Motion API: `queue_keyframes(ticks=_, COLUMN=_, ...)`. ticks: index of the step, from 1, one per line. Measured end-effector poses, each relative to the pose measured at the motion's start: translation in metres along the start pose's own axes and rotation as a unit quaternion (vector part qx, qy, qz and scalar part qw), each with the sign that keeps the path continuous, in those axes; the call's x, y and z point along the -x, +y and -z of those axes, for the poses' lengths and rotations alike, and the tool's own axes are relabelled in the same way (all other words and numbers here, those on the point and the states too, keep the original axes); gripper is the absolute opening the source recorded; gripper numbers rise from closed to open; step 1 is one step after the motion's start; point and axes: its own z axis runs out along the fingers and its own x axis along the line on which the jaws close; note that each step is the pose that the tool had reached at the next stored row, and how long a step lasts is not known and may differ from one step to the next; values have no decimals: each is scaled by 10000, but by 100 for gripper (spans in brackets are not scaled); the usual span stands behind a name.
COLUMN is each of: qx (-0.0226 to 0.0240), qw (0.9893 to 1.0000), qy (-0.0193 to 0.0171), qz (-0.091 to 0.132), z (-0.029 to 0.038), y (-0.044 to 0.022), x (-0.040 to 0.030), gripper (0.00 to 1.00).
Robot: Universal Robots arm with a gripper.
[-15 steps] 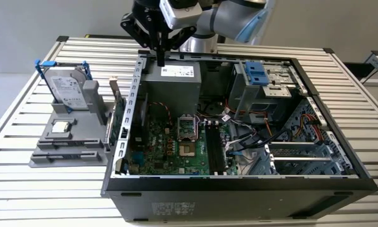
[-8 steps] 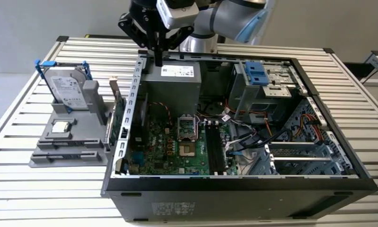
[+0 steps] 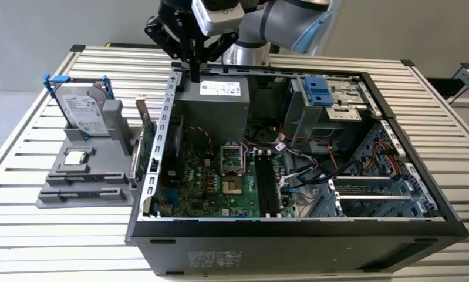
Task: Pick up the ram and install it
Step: 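Reach for the ram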
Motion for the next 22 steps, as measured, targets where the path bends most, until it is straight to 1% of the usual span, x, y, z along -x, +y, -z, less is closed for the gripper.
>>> queue_keyframes(ticks=15, qx=0, qw=10000, qy=0, qz=0, z=-1, y=-3, x=-37, gripper=0)
queue_keyframes(ticks=22, qx=0, qw=10000, qy=0, qz=3, z=-2, y=-5, x=-72, gripper=0)
